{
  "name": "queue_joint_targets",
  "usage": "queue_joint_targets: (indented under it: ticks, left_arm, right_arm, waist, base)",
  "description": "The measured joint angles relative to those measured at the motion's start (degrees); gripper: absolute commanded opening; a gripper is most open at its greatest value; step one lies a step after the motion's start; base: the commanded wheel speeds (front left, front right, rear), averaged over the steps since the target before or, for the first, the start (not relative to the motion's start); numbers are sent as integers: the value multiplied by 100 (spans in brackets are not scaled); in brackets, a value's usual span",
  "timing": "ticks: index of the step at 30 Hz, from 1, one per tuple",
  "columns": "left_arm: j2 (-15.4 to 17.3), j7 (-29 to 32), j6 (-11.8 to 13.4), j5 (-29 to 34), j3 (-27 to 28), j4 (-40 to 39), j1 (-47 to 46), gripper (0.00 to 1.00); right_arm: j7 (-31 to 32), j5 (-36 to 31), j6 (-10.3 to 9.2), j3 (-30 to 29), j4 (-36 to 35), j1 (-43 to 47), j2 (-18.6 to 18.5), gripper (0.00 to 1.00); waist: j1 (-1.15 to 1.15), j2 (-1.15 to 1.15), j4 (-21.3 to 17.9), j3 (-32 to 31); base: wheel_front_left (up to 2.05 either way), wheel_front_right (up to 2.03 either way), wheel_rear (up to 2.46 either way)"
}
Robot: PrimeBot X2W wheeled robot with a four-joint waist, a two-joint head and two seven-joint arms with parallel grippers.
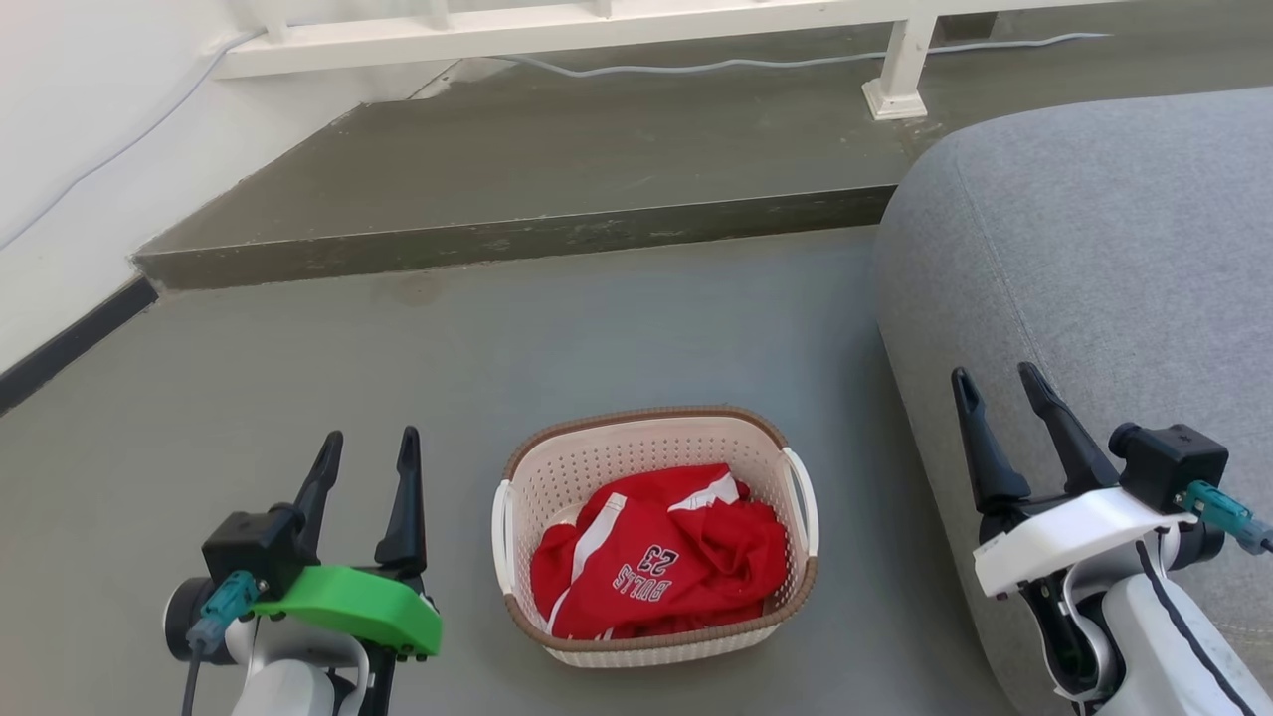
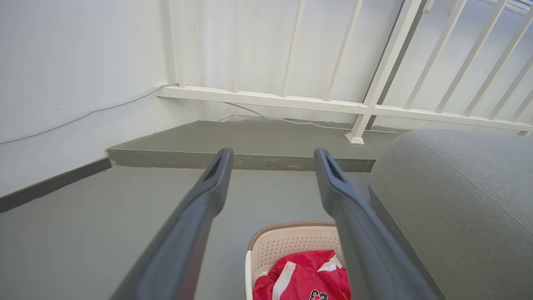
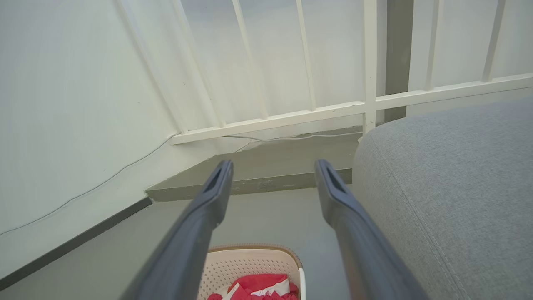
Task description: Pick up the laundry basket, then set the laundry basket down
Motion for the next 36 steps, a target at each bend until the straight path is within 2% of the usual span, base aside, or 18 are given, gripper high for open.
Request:
queue_joint_targets:
  ticks: [15,16,24,36]
  left_arm:
    - [-15,0,-143,132,114,-73,23,100]
    - [-18,0,-151,131,114,-73,25,0]
    - [-36,41,-143,43,107,276,204,0]
    - [-41,290,-152,-939,252,270,204,0]
  right_arm:
    - [0,-181,108,-146,-9,88,152,100]
    - [0,-209,120,-154,-9,91,155,0]
    - [29,-129,116,-131,316,375,305,0]
    - [256,839,119,-333,312,374,333,0]
  waist:
    - [0,0,15,-25]
    - [0,0,16,-29]
    - [0,0,21,-35]
    - [0,0,51,-68]
  base:
    - [0,0,0]
    - [0,0,0]
    - [0,0,0]
    - [0,0,0]
